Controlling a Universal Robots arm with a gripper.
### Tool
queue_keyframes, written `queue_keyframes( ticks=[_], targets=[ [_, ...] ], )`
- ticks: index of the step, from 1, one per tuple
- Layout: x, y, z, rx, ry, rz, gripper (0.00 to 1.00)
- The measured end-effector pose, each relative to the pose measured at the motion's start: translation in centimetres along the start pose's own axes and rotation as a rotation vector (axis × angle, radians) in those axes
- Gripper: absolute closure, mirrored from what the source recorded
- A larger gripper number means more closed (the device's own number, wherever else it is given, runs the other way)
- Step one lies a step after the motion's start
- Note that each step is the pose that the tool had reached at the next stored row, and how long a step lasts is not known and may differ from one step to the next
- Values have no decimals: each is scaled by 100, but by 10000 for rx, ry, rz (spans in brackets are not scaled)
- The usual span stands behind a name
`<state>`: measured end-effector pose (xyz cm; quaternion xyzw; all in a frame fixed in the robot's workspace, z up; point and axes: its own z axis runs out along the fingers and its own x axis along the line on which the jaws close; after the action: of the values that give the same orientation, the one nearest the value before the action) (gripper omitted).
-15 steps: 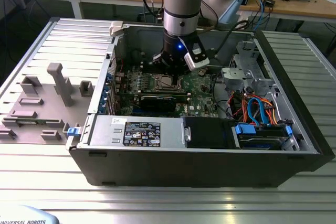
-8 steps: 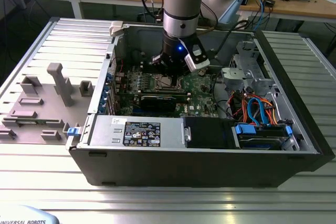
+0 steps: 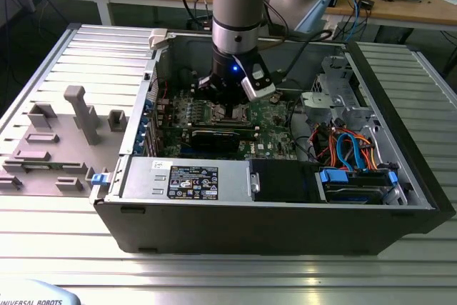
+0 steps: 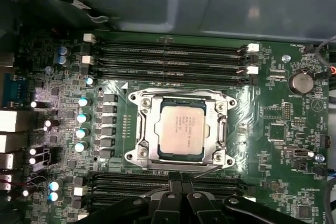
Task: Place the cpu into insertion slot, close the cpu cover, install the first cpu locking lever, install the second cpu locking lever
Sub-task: 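Install the second cpu locking lever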
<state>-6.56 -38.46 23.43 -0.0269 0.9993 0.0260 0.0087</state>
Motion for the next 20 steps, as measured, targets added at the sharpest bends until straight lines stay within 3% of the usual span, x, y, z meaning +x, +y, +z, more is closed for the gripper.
queue_keyframes(
  ticks=[4, 13, 20],
  targets=[
    [57, -11, 10, -87, 10, 3, 89],
    [72, -50, 18, -156, 18, 6, 89],
    [213, -45, 69, -183, 36, 6, 89]
  ],
)
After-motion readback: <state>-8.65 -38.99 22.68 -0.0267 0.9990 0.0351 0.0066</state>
